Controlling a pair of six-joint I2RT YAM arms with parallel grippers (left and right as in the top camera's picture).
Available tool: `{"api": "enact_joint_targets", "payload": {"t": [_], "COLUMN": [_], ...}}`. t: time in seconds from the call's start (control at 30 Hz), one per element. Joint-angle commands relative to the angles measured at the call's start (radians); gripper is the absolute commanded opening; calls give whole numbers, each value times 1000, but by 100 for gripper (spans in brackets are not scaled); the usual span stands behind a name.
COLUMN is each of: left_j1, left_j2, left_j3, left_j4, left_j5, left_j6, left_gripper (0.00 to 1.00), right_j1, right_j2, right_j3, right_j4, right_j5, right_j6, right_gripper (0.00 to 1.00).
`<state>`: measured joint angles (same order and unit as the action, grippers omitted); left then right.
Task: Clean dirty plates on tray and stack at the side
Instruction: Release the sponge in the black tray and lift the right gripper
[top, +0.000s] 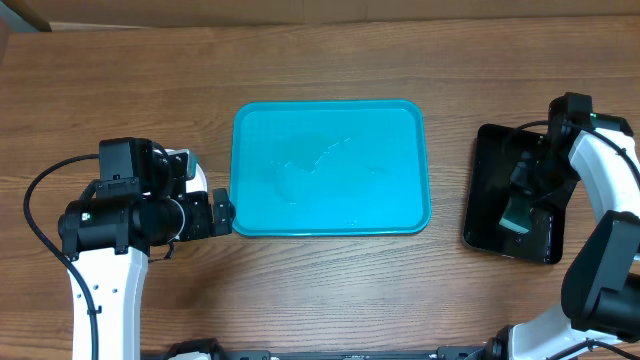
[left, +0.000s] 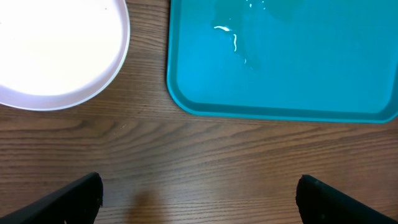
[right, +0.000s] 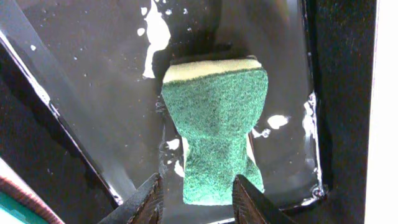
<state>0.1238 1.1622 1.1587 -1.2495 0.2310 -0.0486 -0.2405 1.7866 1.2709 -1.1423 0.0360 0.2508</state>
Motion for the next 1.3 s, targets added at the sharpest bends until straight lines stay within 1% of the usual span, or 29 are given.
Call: {"api": "enact_joint_targets", "payload": {"t": [0.0,0.1,0.27,0.4,0.5,0.57,0.63,0.67,0.7,0.73,0.8,0.87,0.97,1.17,1.27], "left_j1": [-6,-6,-15,-97,-166,-191,-191,-187,-181,-177,-169,-169,-169,-169,-169], "left_j2": [-18,-18,-18,-18,-16,-11,-3,0,1,0,-13,-45,-142,-397,-504], "left_j3": [6,6,6,6,6,6,6,6,6,6,6,6,5,-25,-70], "left_j4": [2,3,25,86,135,132,95,69,41,22,-6,-19,-7,101,136], "left_j5": [-5,-5,42,26,0,-55,-110,-123,-132,-132,-130,-130,-127,-130,-191], "left_j6": [-3,-3,-4,-4,-4,-8,-43,-53,-63,-64,-64,-64,-61,-41,-81], "left_gripper": [100,100,100,100,100,100,100,100,100,100,100,100,100,100,100], "right_j1": [4,4,4,7,18,18,18,18,18,18,19,19,19,45,58], "right_j2": [-23,-31,-101,-181,-220,-224,-225,-229,-237,-247,-279,-331,-455,-740,-864], "right_j3": [-4,10,84,117,117,117,117,117,117,117,114,100,50,-95,-164], "right_j4": [2,2,7,38,41,20,-13,-27,-42,-58,-71,-71,-40,91,132], "right_j5": [-27,-64,-167,-216,-194,-163,-150,-149,-148,-149,-149,-149,-134,-133,-122], "right_j6": [4,-29,-46,-63,-99,-98,-99,-102,-103,-103,-102,-103,-103,-129,-128], "right_gripper": [37,36,38,44,51,55,63,68,76,80,100,100,100,100,100]}}
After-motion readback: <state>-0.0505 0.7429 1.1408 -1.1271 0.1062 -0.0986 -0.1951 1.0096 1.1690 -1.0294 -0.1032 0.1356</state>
